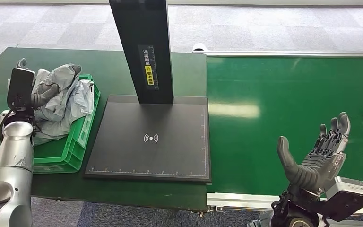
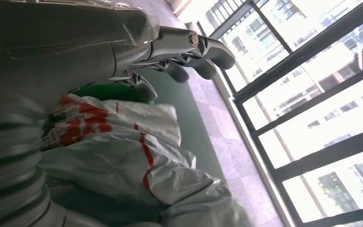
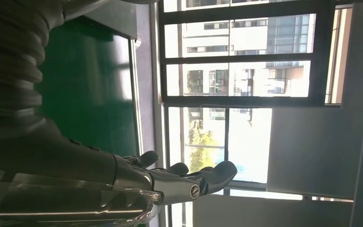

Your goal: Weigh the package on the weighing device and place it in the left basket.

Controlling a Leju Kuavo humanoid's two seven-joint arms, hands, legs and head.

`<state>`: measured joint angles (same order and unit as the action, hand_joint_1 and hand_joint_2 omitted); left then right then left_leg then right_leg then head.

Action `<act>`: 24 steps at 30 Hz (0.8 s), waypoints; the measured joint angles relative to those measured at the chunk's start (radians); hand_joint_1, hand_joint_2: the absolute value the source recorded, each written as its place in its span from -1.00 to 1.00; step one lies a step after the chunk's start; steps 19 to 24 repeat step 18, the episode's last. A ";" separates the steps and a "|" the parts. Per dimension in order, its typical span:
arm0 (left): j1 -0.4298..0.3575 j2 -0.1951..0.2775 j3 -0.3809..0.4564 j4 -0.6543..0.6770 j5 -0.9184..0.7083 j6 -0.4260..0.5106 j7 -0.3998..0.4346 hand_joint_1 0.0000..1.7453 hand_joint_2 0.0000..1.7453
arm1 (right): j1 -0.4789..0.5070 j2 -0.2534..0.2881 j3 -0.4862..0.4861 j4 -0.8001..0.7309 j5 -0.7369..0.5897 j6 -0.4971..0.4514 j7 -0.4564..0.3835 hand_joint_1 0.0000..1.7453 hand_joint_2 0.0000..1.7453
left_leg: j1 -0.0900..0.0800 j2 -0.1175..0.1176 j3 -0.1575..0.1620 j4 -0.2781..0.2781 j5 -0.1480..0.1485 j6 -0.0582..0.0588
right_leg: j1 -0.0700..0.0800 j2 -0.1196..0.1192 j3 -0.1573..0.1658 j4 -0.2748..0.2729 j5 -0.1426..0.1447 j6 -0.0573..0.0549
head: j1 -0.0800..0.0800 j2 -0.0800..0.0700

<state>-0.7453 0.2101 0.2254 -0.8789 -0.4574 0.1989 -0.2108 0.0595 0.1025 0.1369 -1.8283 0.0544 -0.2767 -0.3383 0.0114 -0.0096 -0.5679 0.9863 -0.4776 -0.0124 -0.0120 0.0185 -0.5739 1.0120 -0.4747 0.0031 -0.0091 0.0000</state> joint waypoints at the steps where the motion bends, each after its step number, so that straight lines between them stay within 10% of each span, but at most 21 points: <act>1: 0.004 -0.004 0.005 -0.023 0.021 0.001 -0.007 -1.00 1.00 | -0.001 0.000 0.000 0.000 0.000 0.000 0.000 -1.00 1.00 | 0.000 0.000 0.000 0.000 0.000 0.000 | 0.000 0.000 0.000 0.000 0.000 0.000 | 0.000 0.000; 10: 0.102 -0.051 0.007 -0.387 0.497 -0.011 0.004 -1.00 1.00 | 0.000 0.008 -0.003 0.008 0.010 -0.016 -0.003 -1.00 1.00 | 0.000 0.001 0.000 0.000 0.000 0.000 | 0.000 0.000 -0.001 0.000 0.000 0.000 | 0.000 0.000; 16: 0.267 -0.105 -0.065 -0.643 0.839 -0.207 0.046 -1.00 1.00 | 0.016 0.010 -0.010 0.002 0.015 -0.019 0.004 -1.00 1.00 | -0.001 0.001 0.000 0.000 -0.002 0.000 | -0.001 0.001 0.000 -0.001 0.000 0.001 | 0.000 0.000; 24: 0.336 -0.124 -0.106 -0.686 0.895 -0.275 0.061 -1.00 1.00 | 0.019 0.010 -0.011 0.002 0.015 -0.005 0.012 -1.00 1.00 | -0.002 0.001 0.001 0.000 -0.002 0.000 | -0.002 0.001 0.000 -0.001 -0.001 0.001 | 0.000 0.000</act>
